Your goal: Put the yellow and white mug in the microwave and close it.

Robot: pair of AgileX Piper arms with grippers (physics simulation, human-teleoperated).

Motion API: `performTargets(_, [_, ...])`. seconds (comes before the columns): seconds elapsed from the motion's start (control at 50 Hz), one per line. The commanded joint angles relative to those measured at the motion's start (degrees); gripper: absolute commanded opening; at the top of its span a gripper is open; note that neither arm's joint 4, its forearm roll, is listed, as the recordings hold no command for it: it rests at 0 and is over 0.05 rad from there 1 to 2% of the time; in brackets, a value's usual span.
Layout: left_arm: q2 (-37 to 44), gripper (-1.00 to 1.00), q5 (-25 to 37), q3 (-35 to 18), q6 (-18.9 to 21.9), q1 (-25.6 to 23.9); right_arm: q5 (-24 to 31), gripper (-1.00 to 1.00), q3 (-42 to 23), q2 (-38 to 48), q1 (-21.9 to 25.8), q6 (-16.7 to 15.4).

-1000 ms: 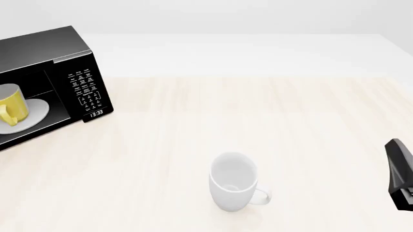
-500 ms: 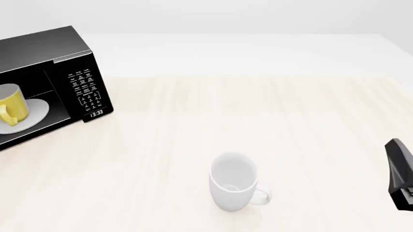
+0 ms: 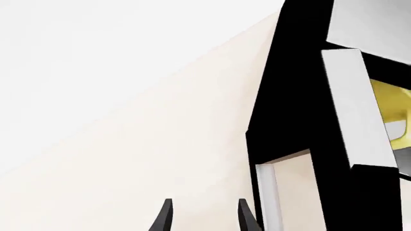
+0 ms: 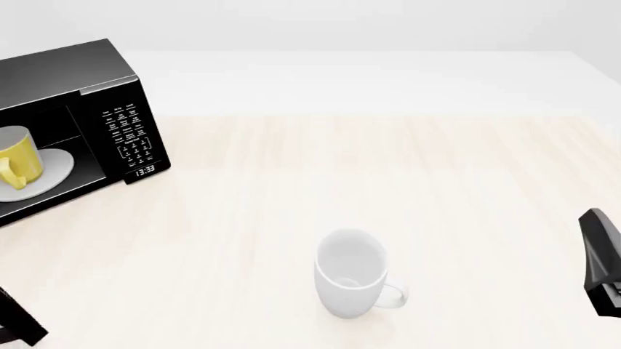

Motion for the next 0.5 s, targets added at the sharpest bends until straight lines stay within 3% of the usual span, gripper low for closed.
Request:
performTargets(0.02, [0.72,1.0,0.29,-0.29,-1.39,-3.96,-0.01,1.0,0.0,0.0,0.0,0.0])
performTargets(0.5, [-0.79,1.0,0.81,-0.57,-3.75,-9.18,-0.05,1.0,0.0,0.0,-0.03,0.02])
